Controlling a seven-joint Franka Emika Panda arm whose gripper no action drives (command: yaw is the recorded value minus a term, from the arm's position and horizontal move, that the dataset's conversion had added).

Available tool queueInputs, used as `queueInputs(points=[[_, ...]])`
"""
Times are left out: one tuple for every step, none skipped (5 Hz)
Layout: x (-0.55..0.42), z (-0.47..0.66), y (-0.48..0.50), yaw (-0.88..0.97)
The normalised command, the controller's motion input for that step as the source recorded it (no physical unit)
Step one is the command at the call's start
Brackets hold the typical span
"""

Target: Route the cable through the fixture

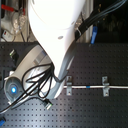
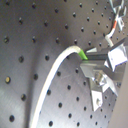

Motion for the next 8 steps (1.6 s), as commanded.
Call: queueInputs(points=[[-0.005,0.20,0.002,0.00],[-0.013,0.02,-0.010,0.00],[-0.095,0.15,-0.006,0.00],[-0.096,0.20,0.007,0.00],[-0.038,0.09,0.003,0.00],[-0.167,0.13,0.184,0.03],[-0.194,0.07,0.261,0.11],[-0.127,0.04,0.217,0.11]])
